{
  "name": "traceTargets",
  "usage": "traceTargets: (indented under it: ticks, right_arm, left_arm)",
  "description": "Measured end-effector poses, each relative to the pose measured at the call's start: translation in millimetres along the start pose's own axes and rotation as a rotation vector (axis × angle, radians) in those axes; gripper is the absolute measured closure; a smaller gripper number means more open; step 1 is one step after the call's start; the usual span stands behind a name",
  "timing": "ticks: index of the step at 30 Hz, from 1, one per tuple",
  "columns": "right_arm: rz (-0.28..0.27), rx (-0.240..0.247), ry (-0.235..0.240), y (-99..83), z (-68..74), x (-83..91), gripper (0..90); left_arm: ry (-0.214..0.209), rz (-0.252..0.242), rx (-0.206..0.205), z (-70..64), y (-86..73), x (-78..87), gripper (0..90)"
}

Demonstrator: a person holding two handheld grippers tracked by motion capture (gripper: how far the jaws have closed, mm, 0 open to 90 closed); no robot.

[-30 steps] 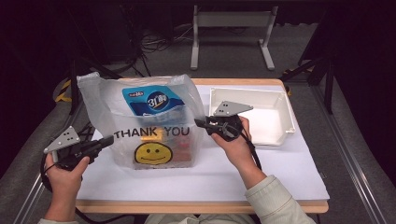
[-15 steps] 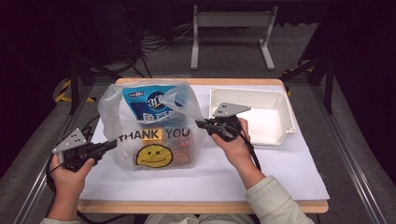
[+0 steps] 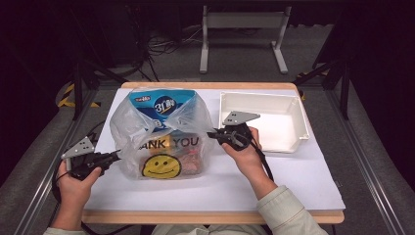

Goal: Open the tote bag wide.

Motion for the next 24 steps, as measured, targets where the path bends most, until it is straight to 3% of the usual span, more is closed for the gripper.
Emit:
traceTargets:
  ticks: [9, 14, 24]
  right_arm:
    - [0.031, -0.013, 0.004, -9.6, -1.4, -3.9, 86.5]
    - [0.054, -0.029, 0.009, -18.9, -3.1, -6.0, 87.4]
    - [0.091, -0.039, 0.013, -28.5, -3.4, -7.6, 88.7]
  left_arm:
    - [-0.018, 0.093, 0.005, 1.4, -9.7, -6.5, 90.0]
    - [-0.04, 0.133, 0.031, 0.6, -15.9, -10.7, 90.0]
    - [-0.062, 0.18, 0.049, 2.2, -25.2, -11.9, 90.0]
Point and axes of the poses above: each handheld gripper's, and its own axes: x roughly backward along the jaws, y roughly out of its top, z roughly to its left, the point moved 4 cm from there along -x, roughly forward along the jaws, and after that the axes turned 12 degrees about y, right-handed, at the moved point
